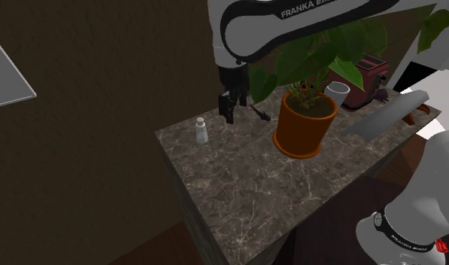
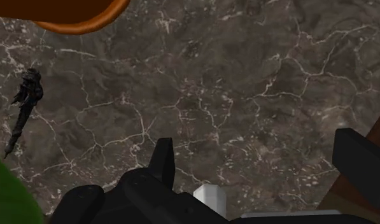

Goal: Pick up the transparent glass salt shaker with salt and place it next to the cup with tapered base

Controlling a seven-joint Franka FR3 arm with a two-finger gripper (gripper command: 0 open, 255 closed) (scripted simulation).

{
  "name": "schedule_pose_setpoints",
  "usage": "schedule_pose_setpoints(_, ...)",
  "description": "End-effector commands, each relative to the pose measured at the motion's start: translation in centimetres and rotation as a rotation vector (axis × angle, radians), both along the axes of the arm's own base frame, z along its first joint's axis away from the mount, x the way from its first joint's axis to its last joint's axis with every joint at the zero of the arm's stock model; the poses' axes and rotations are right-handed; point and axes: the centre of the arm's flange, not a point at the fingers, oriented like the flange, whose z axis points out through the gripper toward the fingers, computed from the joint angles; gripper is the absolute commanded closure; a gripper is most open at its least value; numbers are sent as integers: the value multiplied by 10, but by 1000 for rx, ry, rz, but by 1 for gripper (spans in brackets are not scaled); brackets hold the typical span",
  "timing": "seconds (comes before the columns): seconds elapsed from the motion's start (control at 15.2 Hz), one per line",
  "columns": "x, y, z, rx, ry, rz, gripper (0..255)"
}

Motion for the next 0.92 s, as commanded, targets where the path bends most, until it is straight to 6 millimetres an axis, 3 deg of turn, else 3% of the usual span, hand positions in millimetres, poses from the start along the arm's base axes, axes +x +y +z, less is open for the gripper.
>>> schedule_pose_setpoints(0.0,24,-12,-14,14,-1,-6,0)
schedule_pose_setpoints(0.73,144,-68,-83,93,-3,-42,0)
schedule_pose_setpoints(0.86,150,-70,-92,97,-3,-44,0)
